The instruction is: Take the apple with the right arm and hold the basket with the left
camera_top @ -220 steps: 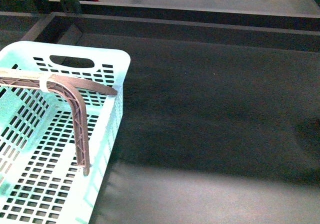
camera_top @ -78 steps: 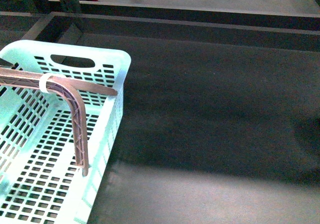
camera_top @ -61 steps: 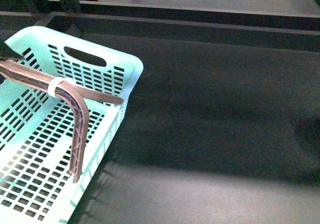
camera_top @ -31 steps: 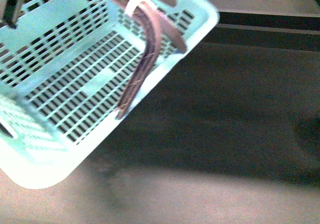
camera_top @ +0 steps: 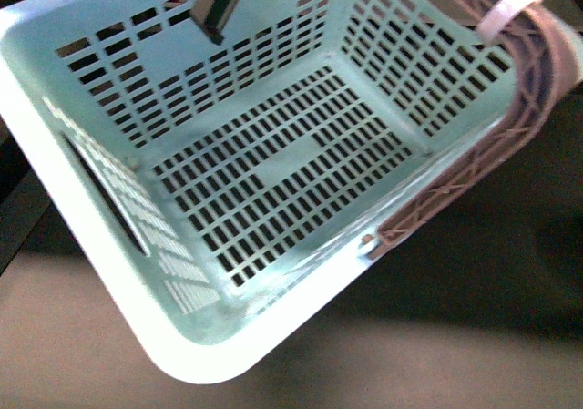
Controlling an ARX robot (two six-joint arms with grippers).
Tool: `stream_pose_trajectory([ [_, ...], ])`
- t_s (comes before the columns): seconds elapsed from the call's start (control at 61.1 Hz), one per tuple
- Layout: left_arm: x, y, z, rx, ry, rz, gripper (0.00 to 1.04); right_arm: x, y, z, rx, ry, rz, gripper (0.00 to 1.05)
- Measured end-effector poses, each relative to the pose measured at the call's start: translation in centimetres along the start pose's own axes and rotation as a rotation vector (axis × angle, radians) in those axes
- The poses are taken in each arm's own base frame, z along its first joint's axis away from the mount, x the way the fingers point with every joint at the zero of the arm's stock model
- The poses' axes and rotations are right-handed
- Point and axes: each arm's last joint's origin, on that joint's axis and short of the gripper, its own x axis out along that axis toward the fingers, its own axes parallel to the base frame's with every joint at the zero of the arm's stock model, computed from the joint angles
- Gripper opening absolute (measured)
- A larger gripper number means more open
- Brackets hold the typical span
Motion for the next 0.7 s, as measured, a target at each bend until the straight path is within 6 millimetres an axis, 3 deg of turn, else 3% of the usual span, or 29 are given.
stream_pose_trajectory([
  [0.196,0.1,-1.7,-1.7,0.07,0.094,-0.072,0.06,0.0,0.0,0.0,0.0,0.0,0.0,0.96],
  [0.671,0.1,-1.6,-1.7,0.096,0.079,-0.065,0.06,0.0,0.0,0.0,0.001,0.001,0.0,0.96],
  [0.703,0.1,-1.6,-1.7,0.096,0.079,-0.065,0.06,0.0,0.0,-0.1,0.049,0.09,-0.003,0.96],
])
